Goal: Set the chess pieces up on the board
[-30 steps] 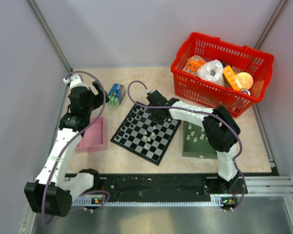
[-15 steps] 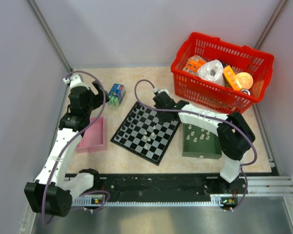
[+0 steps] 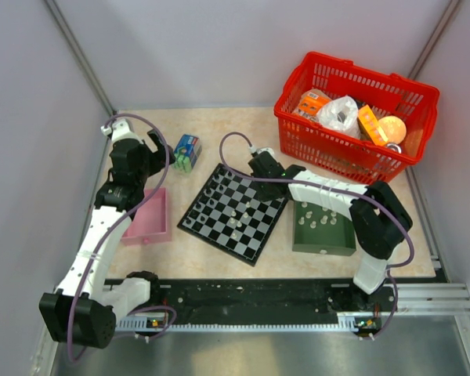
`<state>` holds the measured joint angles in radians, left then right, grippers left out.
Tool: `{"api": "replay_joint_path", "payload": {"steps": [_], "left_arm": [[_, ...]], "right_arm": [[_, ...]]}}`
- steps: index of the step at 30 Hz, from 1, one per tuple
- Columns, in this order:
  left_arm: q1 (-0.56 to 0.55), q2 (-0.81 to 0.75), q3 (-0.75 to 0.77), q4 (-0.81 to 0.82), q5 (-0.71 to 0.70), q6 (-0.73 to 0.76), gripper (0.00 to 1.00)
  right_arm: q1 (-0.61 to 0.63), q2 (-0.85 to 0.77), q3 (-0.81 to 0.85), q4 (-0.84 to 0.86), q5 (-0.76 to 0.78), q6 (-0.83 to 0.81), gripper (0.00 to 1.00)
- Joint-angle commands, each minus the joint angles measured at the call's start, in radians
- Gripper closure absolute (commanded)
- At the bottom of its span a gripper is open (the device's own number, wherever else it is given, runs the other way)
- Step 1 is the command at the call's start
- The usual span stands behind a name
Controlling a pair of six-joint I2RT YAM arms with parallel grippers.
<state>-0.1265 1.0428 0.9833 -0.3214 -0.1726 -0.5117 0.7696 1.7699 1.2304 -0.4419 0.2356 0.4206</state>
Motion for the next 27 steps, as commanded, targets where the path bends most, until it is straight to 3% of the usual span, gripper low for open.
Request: {"api": "replay_joint_path", "payload": {"steps": [1, 27], "left_arm": [[0.005, -0.015, 0.000, 0.048, 0.001, -0.004, 0.01], [0.007, -0.004, -0.006, 0.059, 0.012, -0.008, 0.01]], "right_arm": [[-0.010, -0.003, 0.004, 0.015, 0.016, 0.007, 0.87], [-0.029, 0.039, -0.012, 0.006, 0.041, 0.003, 0.86]]}}
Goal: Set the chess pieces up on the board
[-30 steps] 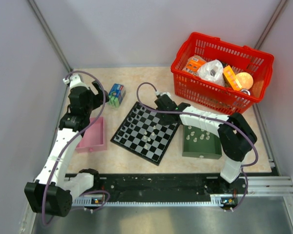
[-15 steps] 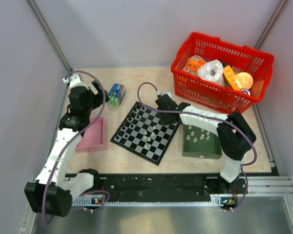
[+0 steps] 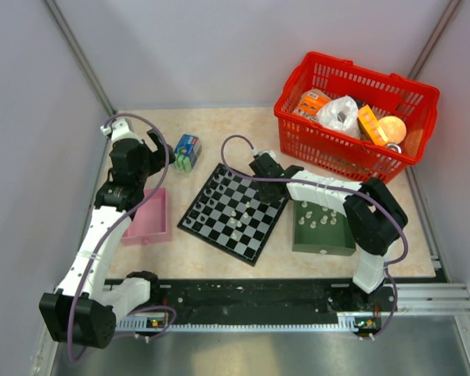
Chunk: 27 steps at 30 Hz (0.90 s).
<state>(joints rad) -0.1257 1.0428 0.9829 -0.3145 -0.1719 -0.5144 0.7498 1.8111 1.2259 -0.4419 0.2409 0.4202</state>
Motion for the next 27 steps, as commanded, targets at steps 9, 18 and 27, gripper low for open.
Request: {"api": "replay_joint_path", "payload": {"steps": [9, 18, 27], "left_arm": [[0.008, -0.007, -0.007, 0.051, 0.011, -0.006, 0.01], [0.008, -0.007, -0.009, 0.049, 0.014, -0.006, 0.01], [0.008, -0.010, -0.007, 0.048, 0.012, -0.006, 0.01]], "right_arm": [[-0.010, 0.001, -0.013, 0.005, 0.023, 0.002, 0.83], [-0.010, -0.012, 0.012, 0.008, 0.017, -0.014, 0.75], [-0.004, -0.114, 0.057, 0.002, -0.032, -0.035, 0.71]]}}
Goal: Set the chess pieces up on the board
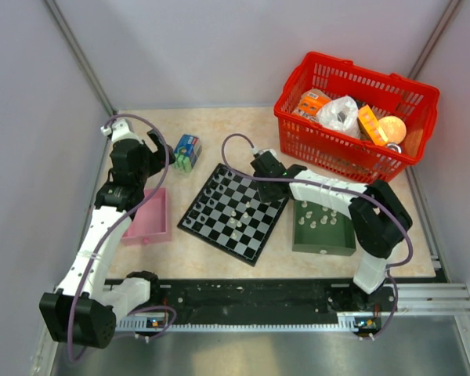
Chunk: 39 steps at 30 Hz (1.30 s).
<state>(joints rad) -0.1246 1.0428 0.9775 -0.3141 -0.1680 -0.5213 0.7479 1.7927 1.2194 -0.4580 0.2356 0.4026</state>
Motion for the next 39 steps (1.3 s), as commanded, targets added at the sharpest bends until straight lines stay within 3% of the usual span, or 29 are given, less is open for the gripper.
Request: {"api": "replay_joint_path", "payload": {"steps": [1, 24, 39], "left_arm": [[0.006, -0.010, -0.003, 0.047, 0.007, 0.000, 0.01], [0.011, -0.013, 0.001, 0.053, 0.009, -0.002, 0.01], [0.011, -0.006, 0.004, 0.055, 0.018, -0.005, 0.01]], "right_arm": [[0.001, -0.101, 0.066, 0.022, -0.031, -0.015, 0.71], [0.071, 0.085, 0.150, 0.055, -0.133, 0.024, 0.65], [0.073, 0.106, 0.154, 0.048, -0.144, 0.022, 0.72]]}}
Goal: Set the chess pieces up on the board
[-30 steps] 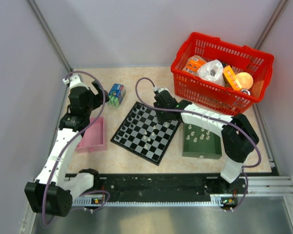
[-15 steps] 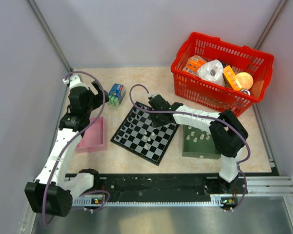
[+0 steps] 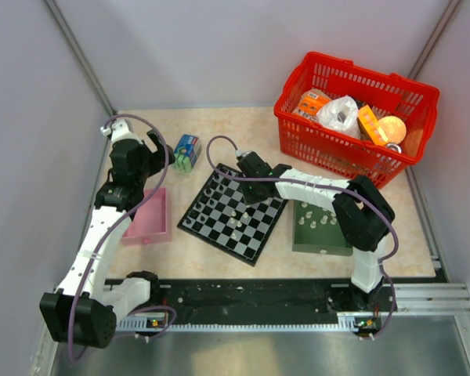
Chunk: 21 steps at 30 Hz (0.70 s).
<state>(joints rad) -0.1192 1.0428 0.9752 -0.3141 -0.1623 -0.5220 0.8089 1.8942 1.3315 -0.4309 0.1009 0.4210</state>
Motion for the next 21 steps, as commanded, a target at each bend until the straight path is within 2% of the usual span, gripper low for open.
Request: {"api": "replay_joint_path", "payload": {"steps": [1, 15, 21], "left_arm": [[0.006, -0.007, 0.007, 0.055, 0.012, -0.004, 0.01], [0.007, -0.012, -0.003, 0.053, 0.014, -0.012, 0.01], [0.007, -0.013, -0.003, 0.052, 0.015, -0.012, 0.01]], "right_arm": [[0.012, 0.005, 0.041, 0.021, -0.012, 0.005, 0.73], [0.012, 0.016, 0.043, 0.018, -0.018, -0.001, 0.76], [0.013, 0.006, 0.046, 0.015, -0.009, -0.007, 0.82]]}}
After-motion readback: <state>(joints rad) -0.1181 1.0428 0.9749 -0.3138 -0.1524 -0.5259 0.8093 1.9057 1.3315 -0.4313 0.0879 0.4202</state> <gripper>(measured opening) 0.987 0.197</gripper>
